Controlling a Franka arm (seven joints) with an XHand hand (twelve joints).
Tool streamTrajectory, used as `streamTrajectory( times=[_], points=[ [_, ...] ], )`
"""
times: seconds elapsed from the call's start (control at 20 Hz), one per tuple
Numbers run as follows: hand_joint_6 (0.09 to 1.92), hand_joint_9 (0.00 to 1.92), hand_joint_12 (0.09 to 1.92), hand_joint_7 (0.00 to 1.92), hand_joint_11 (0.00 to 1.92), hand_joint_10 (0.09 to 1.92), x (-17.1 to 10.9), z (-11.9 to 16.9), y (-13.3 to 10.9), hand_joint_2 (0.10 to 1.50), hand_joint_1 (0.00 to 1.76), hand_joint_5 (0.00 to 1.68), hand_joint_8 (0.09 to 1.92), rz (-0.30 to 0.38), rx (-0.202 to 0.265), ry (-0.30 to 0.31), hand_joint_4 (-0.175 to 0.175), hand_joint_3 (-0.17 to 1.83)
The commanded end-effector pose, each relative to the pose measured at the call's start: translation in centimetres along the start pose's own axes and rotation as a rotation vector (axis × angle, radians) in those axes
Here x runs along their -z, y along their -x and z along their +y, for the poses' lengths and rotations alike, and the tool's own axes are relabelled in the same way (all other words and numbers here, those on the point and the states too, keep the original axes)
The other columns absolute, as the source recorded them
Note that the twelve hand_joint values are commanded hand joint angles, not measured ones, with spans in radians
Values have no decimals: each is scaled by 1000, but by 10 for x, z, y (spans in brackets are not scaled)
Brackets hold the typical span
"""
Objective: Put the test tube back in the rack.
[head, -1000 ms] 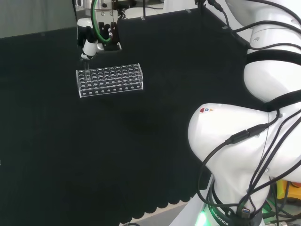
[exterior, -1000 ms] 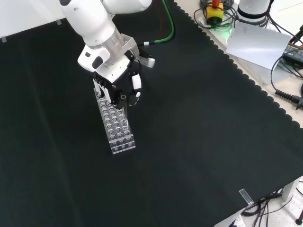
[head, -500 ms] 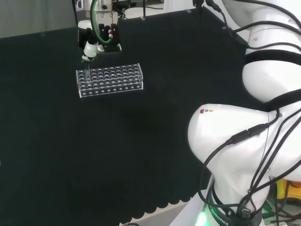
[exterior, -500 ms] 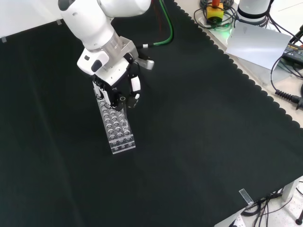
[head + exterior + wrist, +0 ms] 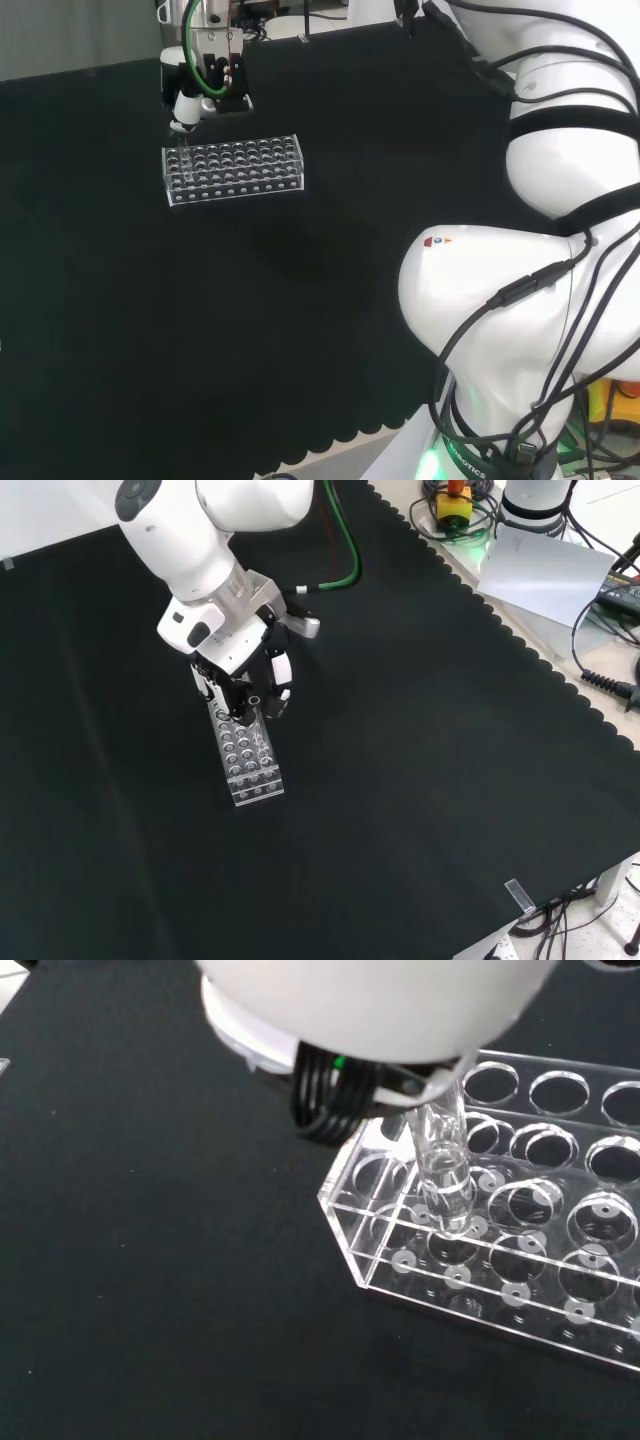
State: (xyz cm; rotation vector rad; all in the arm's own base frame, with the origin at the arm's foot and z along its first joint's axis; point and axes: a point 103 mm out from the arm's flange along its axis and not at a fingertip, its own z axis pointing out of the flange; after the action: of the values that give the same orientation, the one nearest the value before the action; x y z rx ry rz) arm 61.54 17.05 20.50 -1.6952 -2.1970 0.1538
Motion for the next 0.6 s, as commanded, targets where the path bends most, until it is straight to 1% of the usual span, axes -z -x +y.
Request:
streamTrajectory(
  times=[0.05,0.6],
  points=[
    [497,1570,1013,1443,1125,645,-8,6,5,516,1335,1386,495,0,3,-23,-175,824],
    [497,1570,1013,1443,1125,646,-29,5,7,516,1335,1386,495,1,15,-55,-175,824]
  ],
)
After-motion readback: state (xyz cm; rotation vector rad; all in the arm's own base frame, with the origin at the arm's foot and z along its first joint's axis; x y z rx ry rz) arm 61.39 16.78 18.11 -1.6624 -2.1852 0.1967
